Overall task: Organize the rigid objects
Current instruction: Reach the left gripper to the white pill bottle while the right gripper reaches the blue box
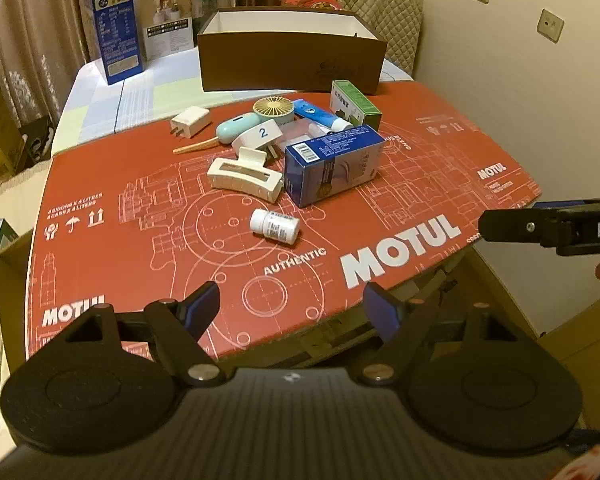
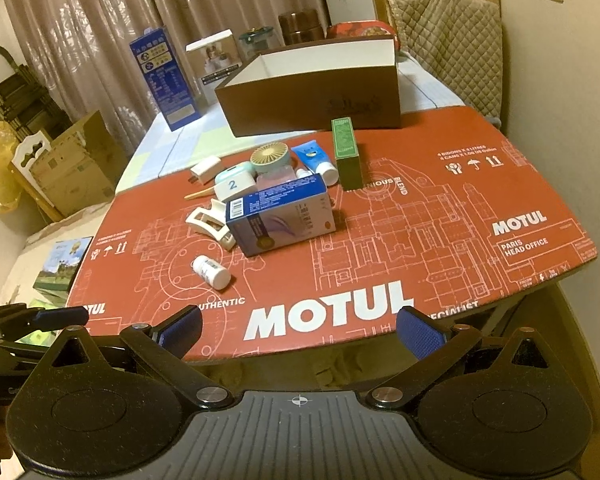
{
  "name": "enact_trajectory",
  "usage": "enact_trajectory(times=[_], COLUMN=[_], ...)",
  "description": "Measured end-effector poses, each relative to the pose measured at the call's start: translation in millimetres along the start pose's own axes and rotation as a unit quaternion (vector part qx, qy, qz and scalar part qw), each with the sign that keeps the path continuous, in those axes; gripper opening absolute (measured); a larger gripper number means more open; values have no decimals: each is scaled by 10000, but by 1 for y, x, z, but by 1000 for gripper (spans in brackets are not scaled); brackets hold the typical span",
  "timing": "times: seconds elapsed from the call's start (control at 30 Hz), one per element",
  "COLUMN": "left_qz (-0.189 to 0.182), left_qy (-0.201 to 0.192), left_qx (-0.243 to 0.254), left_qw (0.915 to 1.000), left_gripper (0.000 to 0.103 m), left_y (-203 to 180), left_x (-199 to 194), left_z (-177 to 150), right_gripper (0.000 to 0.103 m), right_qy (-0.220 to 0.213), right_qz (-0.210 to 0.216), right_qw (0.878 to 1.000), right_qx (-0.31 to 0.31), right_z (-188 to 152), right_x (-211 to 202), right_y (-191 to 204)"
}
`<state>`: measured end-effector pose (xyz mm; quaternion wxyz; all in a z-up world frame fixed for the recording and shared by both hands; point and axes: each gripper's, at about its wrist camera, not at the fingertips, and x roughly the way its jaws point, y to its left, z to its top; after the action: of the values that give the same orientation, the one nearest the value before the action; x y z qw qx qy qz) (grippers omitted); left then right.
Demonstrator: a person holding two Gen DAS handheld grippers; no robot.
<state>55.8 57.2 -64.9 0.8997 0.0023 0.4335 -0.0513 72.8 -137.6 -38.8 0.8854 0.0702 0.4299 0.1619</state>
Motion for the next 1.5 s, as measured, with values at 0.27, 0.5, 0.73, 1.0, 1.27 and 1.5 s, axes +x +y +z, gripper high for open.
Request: enact_trajectory(times=[0.27, 0.5, 0.73, 1.0, 1.27, 1.5], left_qz=[59, 91, 172, 149, 119, 192], left_qy=[37, 255, 463, 507, 478, 420], left_qx=[21, 109, 222, 389, 486, 327], left_qw=[10000, 9996, 9985, 9978, 9976, 9984], left_gripper=[72, 72, 72, 65, 59, 42], left_y=[0, 3, 9, 16, 13, 11], left_x=[30, 74, 113, 143, 154, 155], left_z=[11, 23, 34, 43, 47, 44], right_gripper=[101, 101, 101, 101, 101, 101], right_qy=[151, 310, 556, 767, 868, 876], right_qz=[67, 165, 264, 317, 429, 633], right_qw=[9997, 9989, 9974, 9956, 9938, 9916], right_qx=[-157, -324, -379, -434, -538, -714], right_z=[14, 42, 66, 82, 94, 103], right_x=[26, 59, 90, 114, 129, 138], right_y=[-10, -28, -49, -67, -71, -66])
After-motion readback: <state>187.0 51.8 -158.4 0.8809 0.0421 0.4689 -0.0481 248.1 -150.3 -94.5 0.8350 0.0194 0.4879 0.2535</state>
